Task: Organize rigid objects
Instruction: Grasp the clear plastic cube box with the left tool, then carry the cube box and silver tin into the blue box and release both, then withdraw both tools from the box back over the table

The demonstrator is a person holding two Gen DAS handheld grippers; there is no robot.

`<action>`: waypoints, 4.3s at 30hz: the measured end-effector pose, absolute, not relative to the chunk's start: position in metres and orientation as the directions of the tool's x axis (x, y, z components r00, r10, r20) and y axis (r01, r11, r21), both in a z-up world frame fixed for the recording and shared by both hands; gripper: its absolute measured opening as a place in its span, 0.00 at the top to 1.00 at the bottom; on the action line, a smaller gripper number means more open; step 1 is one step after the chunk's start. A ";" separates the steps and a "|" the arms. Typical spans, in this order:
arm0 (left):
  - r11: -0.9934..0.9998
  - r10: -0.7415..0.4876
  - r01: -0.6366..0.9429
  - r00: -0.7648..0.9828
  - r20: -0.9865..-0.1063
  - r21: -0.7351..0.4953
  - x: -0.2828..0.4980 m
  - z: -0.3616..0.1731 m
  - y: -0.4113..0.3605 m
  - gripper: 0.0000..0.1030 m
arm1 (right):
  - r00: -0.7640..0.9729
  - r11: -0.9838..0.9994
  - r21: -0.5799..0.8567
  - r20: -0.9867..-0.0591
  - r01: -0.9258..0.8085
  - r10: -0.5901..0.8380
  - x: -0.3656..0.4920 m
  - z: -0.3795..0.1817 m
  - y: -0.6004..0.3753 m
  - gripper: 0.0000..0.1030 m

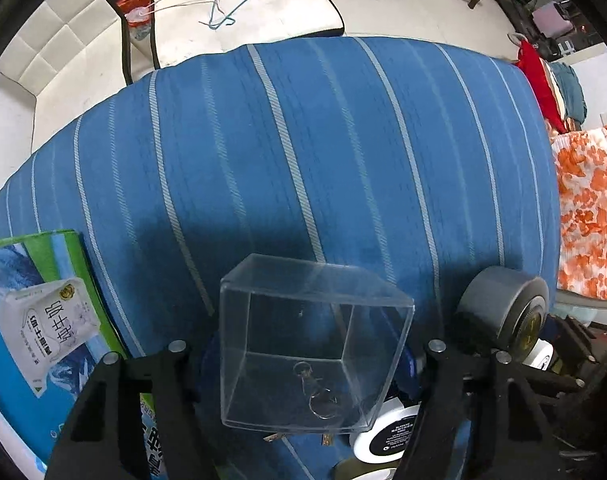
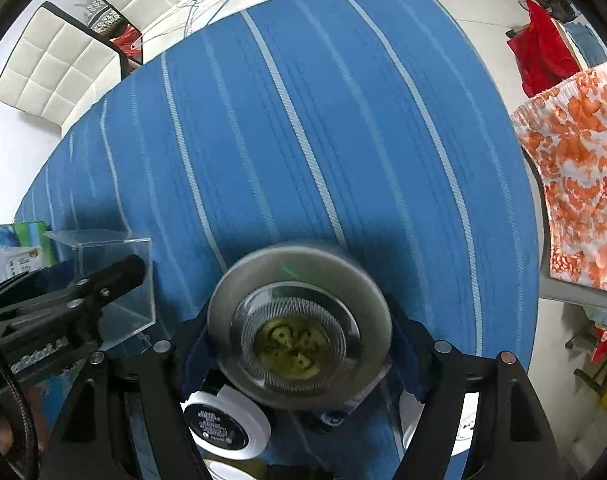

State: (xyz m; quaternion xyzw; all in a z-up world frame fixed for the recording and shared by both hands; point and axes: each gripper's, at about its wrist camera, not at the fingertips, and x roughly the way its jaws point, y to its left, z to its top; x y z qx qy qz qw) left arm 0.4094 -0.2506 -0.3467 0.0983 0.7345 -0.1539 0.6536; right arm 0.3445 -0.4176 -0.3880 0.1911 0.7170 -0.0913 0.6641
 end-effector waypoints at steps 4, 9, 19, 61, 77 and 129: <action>0.938 -0.053 0.336 -0.106 -0.993 -0.086 0.403 -0.334 -0.247 0.38 | -0.046 0.913 0.073 -0.994 0.401 0.099 0.347 -0.387 -0.412 0.26; 0.941 -0.079 0.326 -0.052 -0.996 -0.092 0.388 -0.300 -0.244 0.38 | -0.017 0.915 0.060 -0.997 0.398 0.073 0.340 -0.372 -0.408 0.27; 0.948 -0.175 0.271 0.012 -0.984 -0.166 0.361 -0.236 -0.221 0.39 | 0.070 0.922 0.107 -0.994 0.373 0.087 0.307 -0.313 -0.398 0.27; 0.968 -0.245 -0.002 -0.184 -0.952 -0.249 0.459 -0.322 0.073 0.38 | -0.004 0.963 0.213 -0.977 -0.166 0.215 0.437 -0.336 -0.042 0.27; 0.976 -0.215 -0.007 -0.200 -0.956 -0.218 0.453 -0.311 0.073 0.19 | -0.001 0.972 0.184 -0.983 -0.148 0.186 0.453 -0.333 -0.040 0.22; 0.996 -0.057 0.082 0.436 -0.898 -0.024 0.228 -0.065 0.077 0.00 | 0.356 0.984 0.179 -0.920 0.009 0.164 0.220 -0.089 -0.090 0.03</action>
